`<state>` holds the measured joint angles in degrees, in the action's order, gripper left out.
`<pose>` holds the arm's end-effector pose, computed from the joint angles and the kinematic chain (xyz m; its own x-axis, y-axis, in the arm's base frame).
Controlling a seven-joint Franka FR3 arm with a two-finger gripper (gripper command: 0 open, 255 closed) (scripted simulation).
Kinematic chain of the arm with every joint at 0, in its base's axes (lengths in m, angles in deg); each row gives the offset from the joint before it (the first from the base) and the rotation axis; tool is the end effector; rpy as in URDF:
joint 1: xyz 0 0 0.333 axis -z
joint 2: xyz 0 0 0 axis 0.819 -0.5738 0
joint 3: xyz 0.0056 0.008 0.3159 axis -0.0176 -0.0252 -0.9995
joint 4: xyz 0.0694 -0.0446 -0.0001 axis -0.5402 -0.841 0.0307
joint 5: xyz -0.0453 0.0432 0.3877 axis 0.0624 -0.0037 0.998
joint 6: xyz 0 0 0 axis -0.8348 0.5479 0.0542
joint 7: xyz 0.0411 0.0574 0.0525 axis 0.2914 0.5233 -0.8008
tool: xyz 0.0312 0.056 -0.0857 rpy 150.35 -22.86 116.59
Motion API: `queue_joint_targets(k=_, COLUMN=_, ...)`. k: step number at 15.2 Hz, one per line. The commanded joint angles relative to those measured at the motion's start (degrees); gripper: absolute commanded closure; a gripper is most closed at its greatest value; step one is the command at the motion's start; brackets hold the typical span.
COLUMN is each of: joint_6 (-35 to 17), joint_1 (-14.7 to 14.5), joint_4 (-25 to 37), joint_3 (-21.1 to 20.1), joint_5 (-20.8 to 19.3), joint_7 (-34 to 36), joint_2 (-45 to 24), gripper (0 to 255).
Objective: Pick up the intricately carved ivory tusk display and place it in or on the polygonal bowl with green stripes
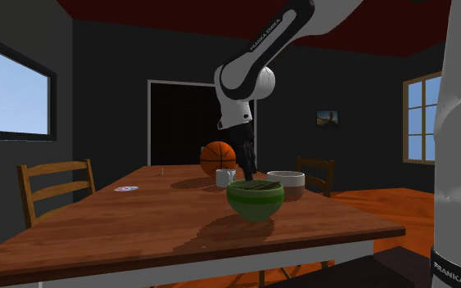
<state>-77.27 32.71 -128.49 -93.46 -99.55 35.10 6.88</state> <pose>0.4276 0.2163 0.3727 0.5948 0.7701 -0.2307 0.8000 -0.5953 0.0753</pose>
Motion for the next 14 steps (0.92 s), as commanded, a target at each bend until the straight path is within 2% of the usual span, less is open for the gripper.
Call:
queue_joint_targets(k=1, joint_6=0.0, joint_1=0.0, joint_4=0.0, joint_3=0.0, joint_5=0.0, joint_7=0.0, joint_2=0.0, gripper=0)
queue_joint_targets(k=2, joint_6=0.0, joint_1=0.0, joint_4=0.0, joint_3=0.0, joint_5=0.0, joint_7=0.0, joint_2=0.0, gripper=0)
queue_joint_targets(k=6, joint_6=7.38, joint_1=-0.54, joint_4=5.78, joint_3=-0.54, joint_5=0.95, joint_7=-0.49, joint_2=1.58, gripper=0)
queue_joint_targets(k=14, joint_6=7.38, joint_1=-0.54, joint_4=5.78, joint_3=-0.54, joint_5=0.95, joint_7=-0.49, joint_2=1.58, gripper=0)
